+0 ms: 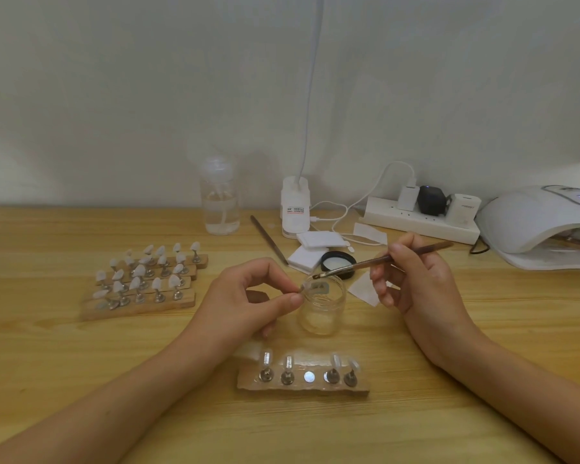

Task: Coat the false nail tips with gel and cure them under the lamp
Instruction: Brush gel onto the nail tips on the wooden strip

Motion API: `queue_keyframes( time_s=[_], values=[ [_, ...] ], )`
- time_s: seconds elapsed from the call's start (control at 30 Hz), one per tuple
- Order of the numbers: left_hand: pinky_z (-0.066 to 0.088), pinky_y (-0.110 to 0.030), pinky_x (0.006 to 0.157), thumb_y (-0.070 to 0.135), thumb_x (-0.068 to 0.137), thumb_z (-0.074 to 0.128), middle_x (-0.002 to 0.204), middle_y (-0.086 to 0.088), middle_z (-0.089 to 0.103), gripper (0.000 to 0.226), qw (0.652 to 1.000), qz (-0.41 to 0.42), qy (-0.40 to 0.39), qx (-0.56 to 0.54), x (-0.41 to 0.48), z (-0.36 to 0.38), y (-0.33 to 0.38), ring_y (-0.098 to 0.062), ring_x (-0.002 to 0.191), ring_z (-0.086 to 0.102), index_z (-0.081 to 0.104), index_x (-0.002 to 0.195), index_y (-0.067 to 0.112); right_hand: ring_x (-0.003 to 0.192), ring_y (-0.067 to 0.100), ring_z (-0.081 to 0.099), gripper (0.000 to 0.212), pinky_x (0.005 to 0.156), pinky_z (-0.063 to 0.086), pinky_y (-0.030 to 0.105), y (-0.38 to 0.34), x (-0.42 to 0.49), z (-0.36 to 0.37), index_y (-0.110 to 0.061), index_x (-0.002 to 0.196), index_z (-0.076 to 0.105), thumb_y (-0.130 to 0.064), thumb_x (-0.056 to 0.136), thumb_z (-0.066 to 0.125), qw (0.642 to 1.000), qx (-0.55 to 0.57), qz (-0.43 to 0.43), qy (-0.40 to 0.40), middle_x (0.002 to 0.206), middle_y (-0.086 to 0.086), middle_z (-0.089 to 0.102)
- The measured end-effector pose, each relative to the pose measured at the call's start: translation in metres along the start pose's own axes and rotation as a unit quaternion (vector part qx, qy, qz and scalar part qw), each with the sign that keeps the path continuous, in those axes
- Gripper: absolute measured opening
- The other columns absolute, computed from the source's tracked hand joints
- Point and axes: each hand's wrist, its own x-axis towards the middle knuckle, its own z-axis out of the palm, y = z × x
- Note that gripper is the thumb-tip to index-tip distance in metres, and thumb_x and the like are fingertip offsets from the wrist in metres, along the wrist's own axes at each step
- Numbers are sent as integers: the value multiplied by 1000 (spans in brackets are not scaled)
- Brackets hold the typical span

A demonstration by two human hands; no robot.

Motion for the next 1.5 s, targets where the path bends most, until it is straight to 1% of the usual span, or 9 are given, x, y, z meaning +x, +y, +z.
queue_keyframes(
  time_s=[0.13,0.3,0.67,0.77,0.9,1.07,1.2,1.37,1.5],
  values=[
    [46,-20,50,17,77,79,89,-1,74,13,1000,-8,-5,-11,0,0,0,-10,42,49,68,73,21,57,15,58,20,45,44,21,-2,-2,3,-10,85,51,-30,89,54,999,3,-13,-49,68,7,63],
    [44,-18,48,19,77,79,91,2,74,13,1000,-10,-8,-11,0,-1,0,-9,41,48,68,72,22,56,15,57,17,46,46,22,0,-1,1,-11,83,51,-22,96,50,1000,-8,3,-2,66,5,63],
    [43,-17,47,23,74,80,91,1,75,12,1000,-15,-13,-19,1,0,0,-8,42,48,68,72,22,56,14,56,17,44,43,21,-3,-2,2,-12,83,50,-25,93,52,1000,-4,-15,-17,67,5,62],
    [43,-16,47,36,65,79,90,2,75,18,1000,-16,-15,-21,0,0,2,-5,44,49,69,72,23,57,15,58,21,43,43,21,-3,-3,5,-10,84,51,-31,87,55,999,-15,-16,-44,69,6,63],
    [42,-14,46,38,62,78,89,2,75,21,999,-16,-13,-26,0,1,2,-3,44,48,69,71,22,55,15,55,17,42,41,21,-1,-1,2,-10,83,51,-20,97,51,1000,-25,-6,-3,66,6,63],
    [42,-16,45,38,62,78,88,2,74,22,1000,-18,-15,-21,-1,1,3,-6,44,47,69,72,21,56,14,58,23,42,42,20,-5,-3,5,-9,85,51,-32,87,55,999,-16,-15,-44,68,6,63],
    [42,-16,45,40,62,78,86,4,74,22,1000,-22,-13,-18,-1,2,3,-5,45,48,69,73,22,54,14,54,17,41,40,20,-2,-2,2,-11,82,51,-18,98,50,1000,-22,-7,-1,65,5,62],
    [41,-15,45,40,61,78,86,5,74,22,1000,-22,-13,-17,-1,1,3,-5,44,47,70,72,23,57,15,59,19,43,44,21,-4,-3,5,-12,83,53,-30,90,54,999,-17,-20,-43,69,6,63],
    [41,-15,44,39,61,78,83,6,74,22,1000,-23,-9,-19,-1,2,4,-4,43,47,70,71,22,54,15,56,20,42,42,21,0,-1,1,-12,81,53,-15,100,47,1000,-30,-8,1,66,6,63]
  ],
)
